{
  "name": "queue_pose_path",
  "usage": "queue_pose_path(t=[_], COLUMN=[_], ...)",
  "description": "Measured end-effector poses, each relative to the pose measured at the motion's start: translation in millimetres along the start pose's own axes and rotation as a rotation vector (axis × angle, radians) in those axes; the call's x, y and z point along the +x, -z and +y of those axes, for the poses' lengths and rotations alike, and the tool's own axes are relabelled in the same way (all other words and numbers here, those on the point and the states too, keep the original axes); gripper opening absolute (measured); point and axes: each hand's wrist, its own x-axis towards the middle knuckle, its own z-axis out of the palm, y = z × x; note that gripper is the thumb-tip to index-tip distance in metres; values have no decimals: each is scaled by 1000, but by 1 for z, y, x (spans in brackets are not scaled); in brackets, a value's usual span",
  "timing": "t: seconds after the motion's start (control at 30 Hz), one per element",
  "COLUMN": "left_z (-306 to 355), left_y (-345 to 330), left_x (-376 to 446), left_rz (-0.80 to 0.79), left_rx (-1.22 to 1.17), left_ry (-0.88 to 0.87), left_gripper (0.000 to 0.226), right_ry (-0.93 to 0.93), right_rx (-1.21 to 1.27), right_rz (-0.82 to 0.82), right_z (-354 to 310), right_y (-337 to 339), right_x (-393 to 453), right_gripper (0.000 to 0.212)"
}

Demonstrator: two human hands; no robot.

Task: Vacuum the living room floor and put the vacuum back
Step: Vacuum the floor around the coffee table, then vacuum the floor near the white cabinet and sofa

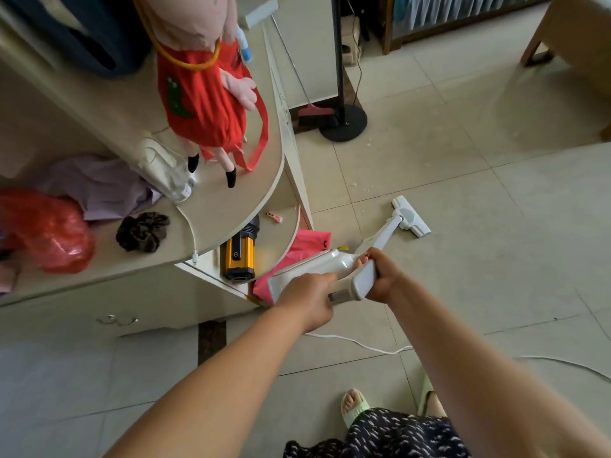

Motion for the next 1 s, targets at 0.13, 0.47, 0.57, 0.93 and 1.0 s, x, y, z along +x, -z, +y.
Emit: queue_pose_path(t=[0.13, 0.47, 0.57, 0.93, 1.0], left_z=[11, 99, 121, 189, 200], left_y=[-10, -29, -27, -36, -39], left_x=[10, 64, 84, 142, 149], left_rz=[-10, -31, -20, -5, -3], left_rx=[2, 6, 9, -14, -21], left_ry=[-36, -66, -78, -40, -28], left_gripper=[26, 24, 25, 19, 20], right_ry=[18, 49, 50, 34, 32], right_rx=[20, -40, -23, -51, -55], right_rz=[-5, 29, 38, 67, 70], right_z=[-10, -102, -129, -216, -228], right_y=[15, 65, 69, 92, 97], right_x=[0, -12, -17, -30, -32], right_gripper=[36, 15, 15, 15, 15])
